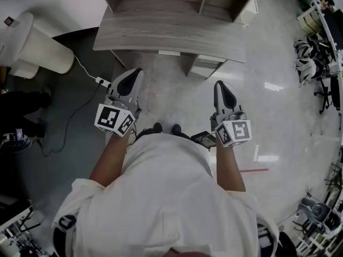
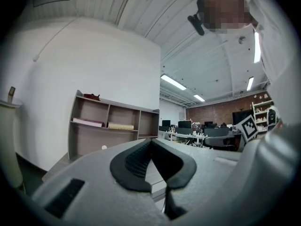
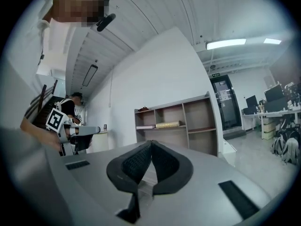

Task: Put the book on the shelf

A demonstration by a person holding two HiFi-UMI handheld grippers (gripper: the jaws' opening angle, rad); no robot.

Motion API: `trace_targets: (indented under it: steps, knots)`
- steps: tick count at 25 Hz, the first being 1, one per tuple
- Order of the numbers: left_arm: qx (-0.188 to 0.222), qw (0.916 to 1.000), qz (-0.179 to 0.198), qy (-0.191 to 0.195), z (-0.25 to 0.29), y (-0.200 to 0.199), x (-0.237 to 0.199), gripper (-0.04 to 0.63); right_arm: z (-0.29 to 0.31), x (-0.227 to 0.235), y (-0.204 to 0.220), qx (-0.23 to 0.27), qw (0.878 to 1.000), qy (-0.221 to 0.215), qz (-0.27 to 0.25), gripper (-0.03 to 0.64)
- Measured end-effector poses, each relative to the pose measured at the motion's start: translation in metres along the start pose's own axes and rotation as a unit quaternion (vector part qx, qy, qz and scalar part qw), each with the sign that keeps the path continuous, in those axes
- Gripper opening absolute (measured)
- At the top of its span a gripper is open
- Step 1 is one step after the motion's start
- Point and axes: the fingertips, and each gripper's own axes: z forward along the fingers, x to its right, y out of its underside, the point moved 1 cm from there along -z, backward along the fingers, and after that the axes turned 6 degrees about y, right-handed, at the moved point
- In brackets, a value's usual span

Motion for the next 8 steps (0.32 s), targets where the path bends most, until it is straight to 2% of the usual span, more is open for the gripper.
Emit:
trace_targets:
  steps: [8]
  knots:
    - [-0.002,0.9997,-0.018,0.015,-0.016,-0.004,0.009,0.017,0.003,-0.024,-0.005,0.001,0.999,-0.039,-0.025,0.015]
